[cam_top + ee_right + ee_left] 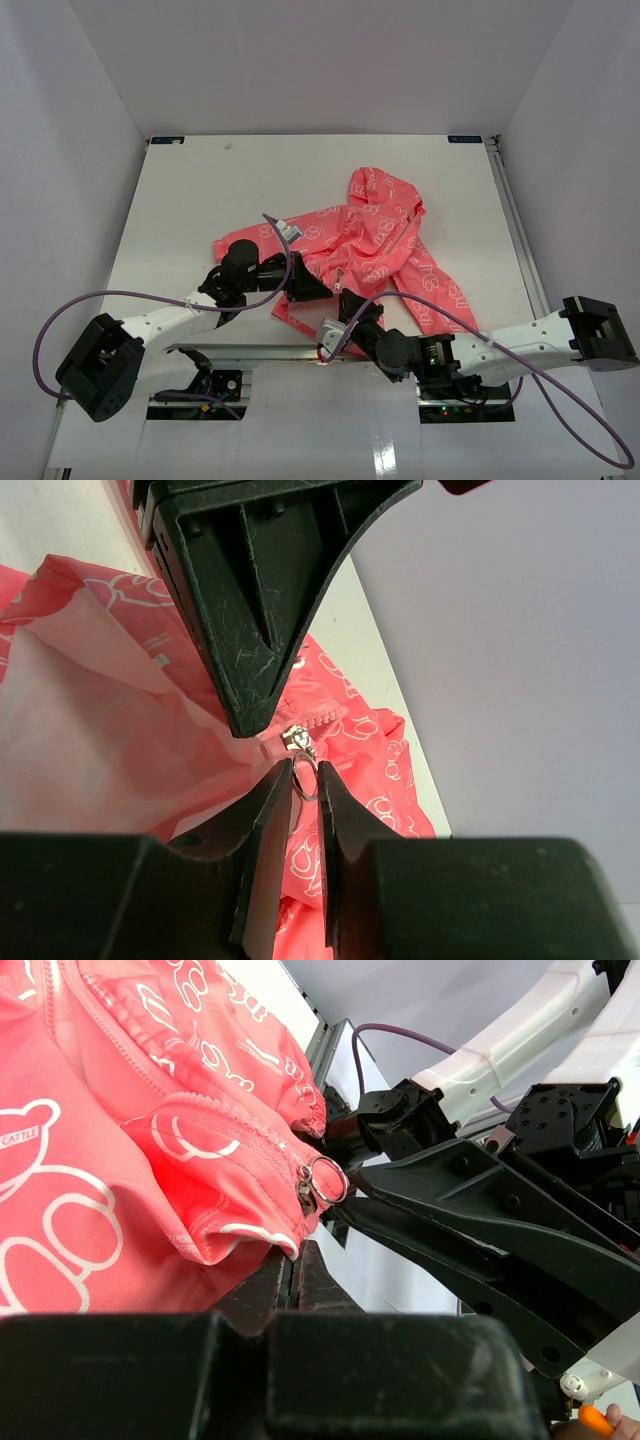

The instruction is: Zip up the jacket

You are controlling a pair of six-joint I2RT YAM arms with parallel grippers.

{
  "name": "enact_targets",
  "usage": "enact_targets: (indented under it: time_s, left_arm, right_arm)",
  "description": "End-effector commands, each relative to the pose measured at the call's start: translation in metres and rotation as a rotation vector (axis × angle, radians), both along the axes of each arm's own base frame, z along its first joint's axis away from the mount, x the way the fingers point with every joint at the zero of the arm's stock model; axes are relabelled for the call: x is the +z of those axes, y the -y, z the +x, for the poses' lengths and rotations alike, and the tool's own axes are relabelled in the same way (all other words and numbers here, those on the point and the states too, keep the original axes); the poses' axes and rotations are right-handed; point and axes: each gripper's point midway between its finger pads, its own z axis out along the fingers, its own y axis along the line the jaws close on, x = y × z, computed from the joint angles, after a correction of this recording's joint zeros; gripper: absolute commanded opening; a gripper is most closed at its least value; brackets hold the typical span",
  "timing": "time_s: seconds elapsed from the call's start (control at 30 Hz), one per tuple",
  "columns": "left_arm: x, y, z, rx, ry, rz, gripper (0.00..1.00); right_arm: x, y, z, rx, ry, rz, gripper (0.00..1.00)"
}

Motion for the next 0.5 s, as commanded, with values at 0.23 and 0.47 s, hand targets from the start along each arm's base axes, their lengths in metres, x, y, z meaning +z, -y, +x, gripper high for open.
enact_targets:
  time_s: [0.23,0.47]
  left_arm:
    - [0.005,-0.003,-0.003,-0.011,0.034,-0.010,0.00]
    - [0.004,-0.003,-0.002,-0.004,0.036,-0.003,0.00]
  right_arm:
    - [0.022,-0.006,0.007,-0.049,0.027,0.052,0.34]
    - [0.036,-0.005,0.007,-0.050,0.015,0.113,0.23]
